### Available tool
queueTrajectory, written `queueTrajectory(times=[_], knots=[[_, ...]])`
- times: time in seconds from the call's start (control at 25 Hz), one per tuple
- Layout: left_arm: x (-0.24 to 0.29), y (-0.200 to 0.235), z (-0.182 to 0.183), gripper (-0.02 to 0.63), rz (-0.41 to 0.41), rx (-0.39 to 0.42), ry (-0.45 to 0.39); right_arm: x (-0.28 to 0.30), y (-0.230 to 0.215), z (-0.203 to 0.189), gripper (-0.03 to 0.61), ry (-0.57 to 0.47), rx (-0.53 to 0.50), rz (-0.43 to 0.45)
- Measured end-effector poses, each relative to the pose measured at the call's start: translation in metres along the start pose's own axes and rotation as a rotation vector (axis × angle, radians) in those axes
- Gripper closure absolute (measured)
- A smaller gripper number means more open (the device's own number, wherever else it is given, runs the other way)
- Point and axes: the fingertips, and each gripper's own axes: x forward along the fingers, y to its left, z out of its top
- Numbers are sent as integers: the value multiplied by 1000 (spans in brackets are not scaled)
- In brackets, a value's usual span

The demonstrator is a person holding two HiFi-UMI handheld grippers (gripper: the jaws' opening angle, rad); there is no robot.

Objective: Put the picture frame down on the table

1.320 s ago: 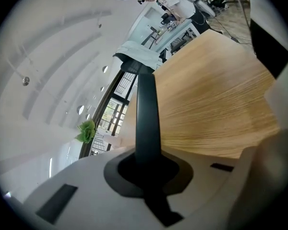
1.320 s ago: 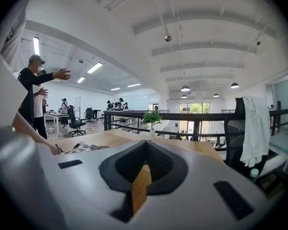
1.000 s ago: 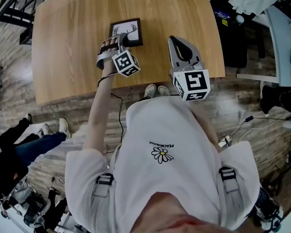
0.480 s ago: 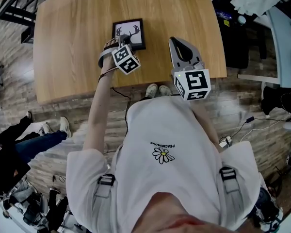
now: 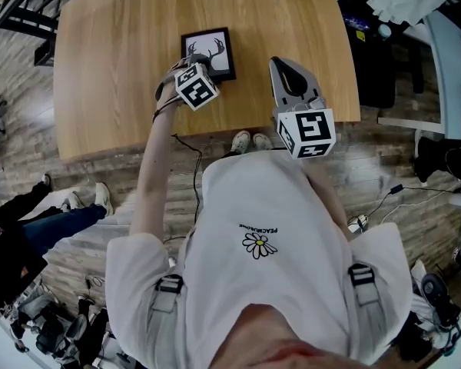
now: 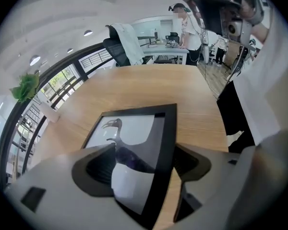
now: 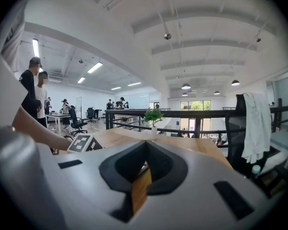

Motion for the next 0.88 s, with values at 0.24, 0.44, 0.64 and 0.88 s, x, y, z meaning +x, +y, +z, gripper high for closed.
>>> queueTrajectory(times=[0.24,0.44,0.64,0.88], knots=[[9,-12,-1,247,-87,-40,-12,-1,-1,5,572,-23,-3,-5],[18,-26,-11,244,-202,-167,-22,-4,3,-2,572,-2,0,4],[15,-21,-1,244,-157,-101,-32,-1,1,0,572,-1,-5,6],[10,-12,5,244,-109,-84,-39,0,4,0,572,-3,-9,16]])
